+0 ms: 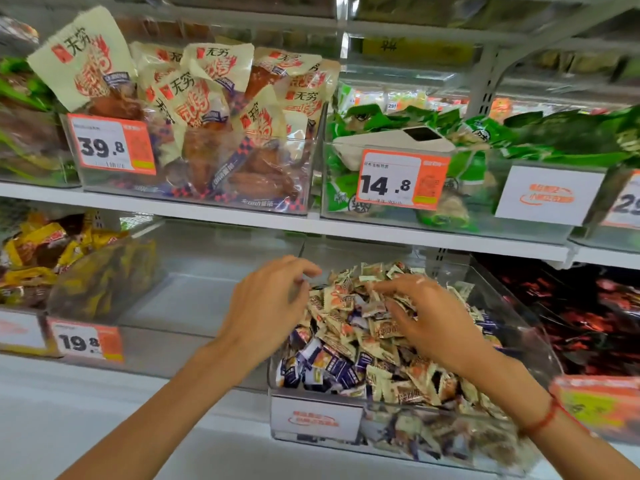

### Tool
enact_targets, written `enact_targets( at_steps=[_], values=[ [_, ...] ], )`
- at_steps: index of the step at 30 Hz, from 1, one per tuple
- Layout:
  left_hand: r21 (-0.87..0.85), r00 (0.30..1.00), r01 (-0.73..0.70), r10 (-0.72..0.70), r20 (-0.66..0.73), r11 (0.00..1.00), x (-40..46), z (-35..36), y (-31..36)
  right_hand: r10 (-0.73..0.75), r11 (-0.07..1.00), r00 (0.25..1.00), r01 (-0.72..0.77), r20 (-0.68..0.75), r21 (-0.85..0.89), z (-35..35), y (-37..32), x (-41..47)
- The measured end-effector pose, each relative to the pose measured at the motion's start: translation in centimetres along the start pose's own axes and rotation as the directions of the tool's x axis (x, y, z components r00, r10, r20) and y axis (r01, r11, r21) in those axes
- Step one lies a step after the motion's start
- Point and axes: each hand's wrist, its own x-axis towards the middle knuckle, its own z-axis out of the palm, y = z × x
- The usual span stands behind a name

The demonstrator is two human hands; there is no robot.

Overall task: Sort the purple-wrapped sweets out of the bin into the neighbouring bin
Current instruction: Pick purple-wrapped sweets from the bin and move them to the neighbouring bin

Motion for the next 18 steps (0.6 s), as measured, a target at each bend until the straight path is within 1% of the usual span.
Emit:
enact_targets(
  at_steps=[1, 3, 4, 6, 8, 10, 14, 16, 18],
  values=[
    [-0.027, 0.997, -0.037, 0.039, 0.069, 0.999, 0.5, 1.1, 1.0, 0.001, 1.000, 0.999, -0.001, 0.035, -0.010, 0.2, 0.9, 0.1],
    [-0.026, 0.971, -0.099, 0.102, 0.216, 0.995, 1.4, 3.9, 2.0, -0.038, 0.999, 0.985, 0.042, 0.166, -0.021, 1.2, 1.9, 0.6],
    [0.013, 0.950, -0.121, 0.111, 0.292, 0.993, 1.8, 5.1, 2.0, -0.066, 0.997, 0.972, 0.073, 0.223, -0.024, 1.8, 2.2, 0.8],
    [0.117, 0.908, -0.143, 0.083, 0.410, 0.983, 2.6, 6.8, 1.6, -0.095, 0.994, 0.961, 0.103, 0.259, -0.019, 2.7, 2.7, 1.1],
    [0.172, 0.874, -0.163, 0.061, 0.482, 0.972, 3.4, 7.5, 1.0, -0.083, 0.996, 0.965, 0.086, 0.249, 0.001, 2.7, 3.0, 1.7],
    [0.184, 0.844, -0.195, 0.069, 0.532, 0.963, 4.3, 7.8, 0.7, -0.058, 0.998, 0.960, 0.052, 0.274, 0.027, 2.3, 3.4, 2.2],
    [0.184, 0.739, -0.222, 0.042, 0.672, 0.957, 5.9, 7.8, 0.1, -0.019, 0.999, 0.936, 0.008, 0.352, 0.035, 1.5, 3.6, 3.0],
    [0.205, 0.703, -0.255, 0.036, 0.711, 0.945, 6.5, 7.8, 0.3, 0.002, 0.998, 0.934, -0.024, 0.358, 0.057, 1.3, 3.8, 3.0],
    [0.251, 0.691, -0.299, 0.027, 0.722, 0.921, 6.8, 7.8, 0.8, 0.054, 0.992, 0.937, -0.091, 0.345, 0.092, 1.1, 4.2, 2.5]
  ],
)
